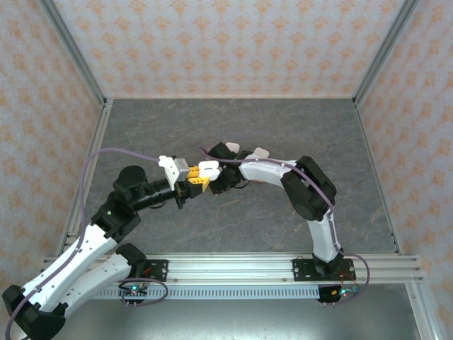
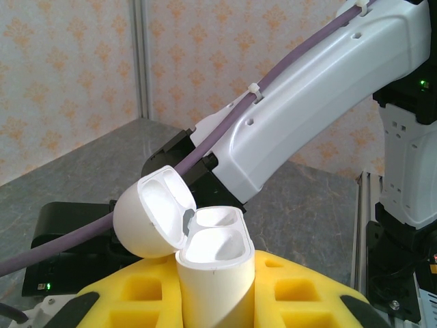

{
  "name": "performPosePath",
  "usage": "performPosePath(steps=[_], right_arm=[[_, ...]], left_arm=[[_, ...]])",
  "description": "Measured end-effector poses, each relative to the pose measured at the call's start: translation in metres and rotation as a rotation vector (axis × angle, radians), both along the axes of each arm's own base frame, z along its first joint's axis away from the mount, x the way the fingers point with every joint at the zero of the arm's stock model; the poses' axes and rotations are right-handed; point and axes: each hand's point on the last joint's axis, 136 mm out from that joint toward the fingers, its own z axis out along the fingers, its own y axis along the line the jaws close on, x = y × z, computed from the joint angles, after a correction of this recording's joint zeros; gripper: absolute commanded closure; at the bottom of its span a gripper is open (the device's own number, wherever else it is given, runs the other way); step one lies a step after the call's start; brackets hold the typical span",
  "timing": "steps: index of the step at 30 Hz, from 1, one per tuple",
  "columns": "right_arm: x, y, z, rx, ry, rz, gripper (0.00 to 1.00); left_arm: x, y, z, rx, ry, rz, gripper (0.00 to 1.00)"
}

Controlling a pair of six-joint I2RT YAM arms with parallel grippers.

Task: Insert wireless bluetooth earbuds into charging case

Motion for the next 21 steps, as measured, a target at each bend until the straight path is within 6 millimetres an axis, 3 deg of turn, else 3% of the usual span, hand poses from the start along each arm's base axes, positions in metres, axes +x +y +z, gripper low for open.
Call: performPosePath(steps=[8,12,16,21], right_arm=[[-0.009,-0.006,0.001,-0.010,0.019,0.004,0.80],[-0.013,-0.012,0.015,0.000,0.005,-0.009,0.80],[-0.011,-0.020,0.053,0.044,-0.074,-0.054,0.80],[-0.009,-0.039,0.130,0.161,-0.254,-0.129,0.80]], left_arm=[[0.000,0.000,0.000,0.000,0.000,0.000,1.00],[0.000,0.000,0.000,0.000,0.000,0.000,1.00],[0.001,0.000,-0.005,-0.006,0.009,0.003,1.00],[0.007,-0.002,-0.021,-0.023,0.056,0.021,1.00]])
